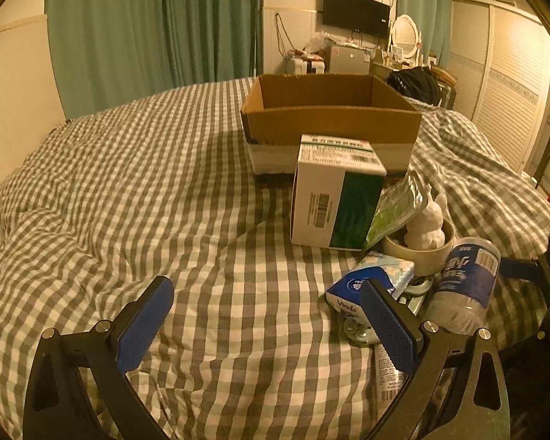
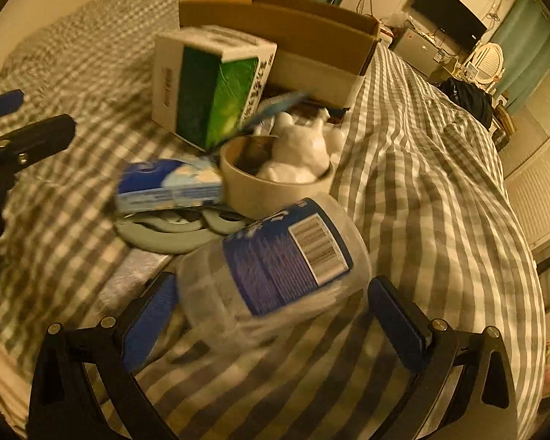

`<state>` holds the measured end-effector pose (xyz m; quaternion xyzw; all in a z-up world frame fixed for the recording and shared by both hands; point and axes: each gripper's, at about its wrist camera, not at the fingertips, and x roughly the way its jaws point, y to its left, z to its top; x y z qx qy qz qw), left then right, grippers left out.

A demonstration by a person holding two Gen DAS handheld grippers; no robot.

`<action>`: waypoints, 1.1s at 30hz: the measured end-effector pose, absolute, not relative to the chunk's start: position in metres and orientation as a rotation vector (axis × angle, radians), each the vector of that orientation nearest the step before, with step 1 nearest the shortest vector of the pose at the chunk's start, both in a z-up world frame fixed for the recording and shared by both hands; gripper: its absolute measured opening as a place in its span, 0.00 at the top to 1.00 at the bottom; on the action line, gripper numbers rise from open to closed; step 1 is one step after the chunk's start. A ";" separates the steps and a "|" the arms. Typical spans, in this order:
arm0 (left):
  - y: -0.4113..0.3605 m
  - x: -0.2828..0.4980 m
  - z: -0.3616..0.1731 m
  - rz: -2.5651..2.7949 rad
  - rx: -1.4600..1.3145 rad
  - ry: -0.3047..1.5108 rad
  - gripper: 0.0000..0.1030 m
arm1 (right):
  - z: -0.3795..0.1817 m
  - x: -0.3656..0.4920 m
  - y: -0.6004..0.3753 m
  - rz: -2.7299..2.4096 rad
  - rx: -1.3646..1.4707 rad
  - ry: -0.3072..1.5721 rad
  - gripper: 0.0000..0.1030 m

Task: Organize objects
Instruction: 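Grasp the green-and-white medicine box with the left tool while the right tool approaches the clear jar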

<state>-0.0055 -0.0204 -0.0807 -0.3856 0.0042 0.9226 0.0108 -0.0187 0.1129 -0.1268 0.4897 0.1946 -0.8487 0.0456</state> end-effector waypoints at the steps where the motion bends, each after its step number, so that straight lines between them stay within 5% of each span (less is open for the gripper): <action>1: -0.021 -0.008 -0.083 2.872 -1.210 0.008 0.00 | -0.128 -0.021 0.114 -2.589 1.495 0.601 0.00; 18: 0.012 -0.080 -0.101 2.815 -1.156 0.127 0.00 | -0.116 -0.074 0.149 -2.607 1.407 0.243 0.00; 30: 0.014 -0.119 -0.102 2.861 -1.097 0.046 0.00 | -0.114 -0.075 0.152 -2.612 1.368 0.184 0.00; 33: 0.016 -0.128 -0.108 2.825 -1.109 0.047 0.12 | -0.114 -0.074 0.155 -2.612 1.363 0.161 0.00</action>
